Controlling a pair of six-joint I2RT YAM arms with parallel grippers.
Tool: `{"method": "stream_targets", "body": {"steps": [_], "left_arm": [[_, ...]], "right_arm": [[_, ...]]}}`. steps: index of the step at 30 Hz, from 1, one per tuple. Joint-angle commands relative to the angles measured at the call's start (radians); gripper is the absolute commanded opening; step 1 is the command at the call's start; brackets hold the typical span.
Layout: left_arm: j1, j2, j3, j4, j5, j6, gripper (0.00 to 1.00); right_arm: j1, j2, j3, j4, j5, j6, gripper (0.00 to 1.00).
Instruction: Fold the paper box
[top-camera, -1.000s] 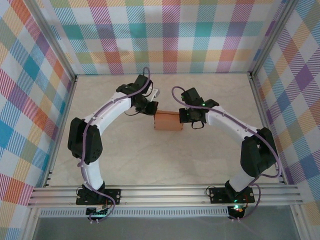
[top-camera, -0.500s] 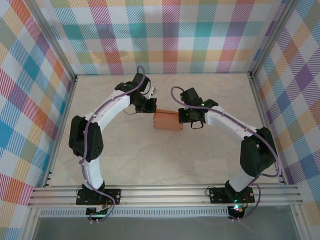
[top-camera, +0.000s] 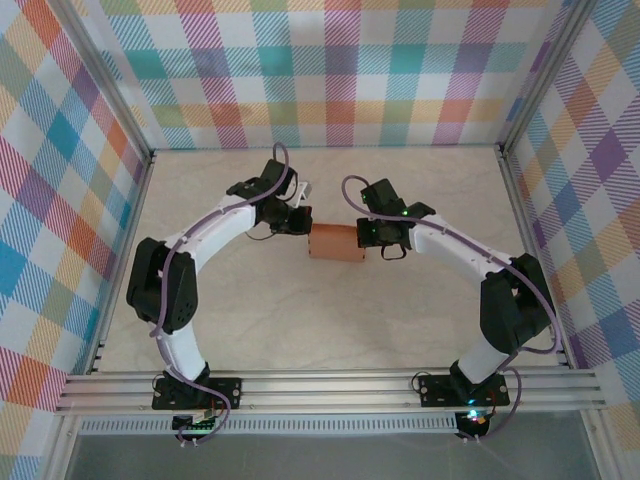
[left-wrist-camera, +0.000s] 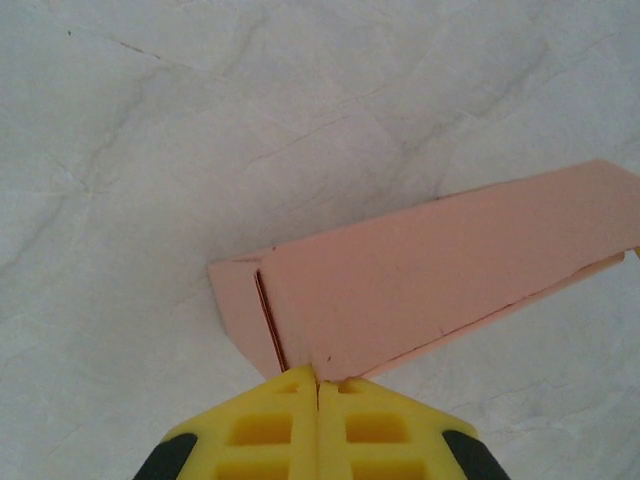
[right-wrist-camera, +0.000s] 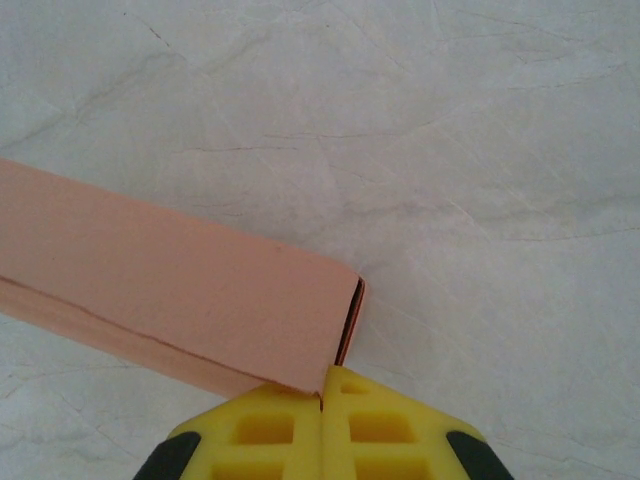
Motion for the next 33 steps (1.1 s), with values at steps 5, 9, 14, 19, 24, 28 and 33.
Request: {"method": "stream_targets", "body": {"steps": [5,9,14,19,24,28,33], "left_arm": [[-0.021,-0.037,-0.144,0.123,0.015,0.002,0.00],[-0.025,-0.050,-0.166,0.145,0.005,0.001,0.05],[-0.027,-0.126,-0.195,0.191,0.003,0.013,0.35],[-0.027,-0.195,-0.223,0.201,-0.005,0.042,0.48],[-0.012,-0.231,-0.258,0.276,0.053,-0.023,0.66],[0.011,-0.192,-0.248,0.332,0.045,-0.166,0.71],[0.015,-0.141,-0.261,0.380,0.059,-0.246,0.53]], "right_arm": [[0.014,-0.049,-0.109,0.131,-0.038,0.009,0.00],[0.016,-0.063,-0.130,0.160,-0.035,-0.009,0.00],[0.022,-0.049,-0.123,0.147,-0.009,-0.030,0.00],[0.026,-0.036,-0.112,0.133,0.008,-0.036,0.00],[0.029,-0.024,-0.102,0.125,0.007,-0.035,0.00],[0.029,-0.025,-0.102,0.122,0.006,-0.035,0.00],[0.028,-0.026,-0.099,0.120,0.003,-0.031,0.00]]}}
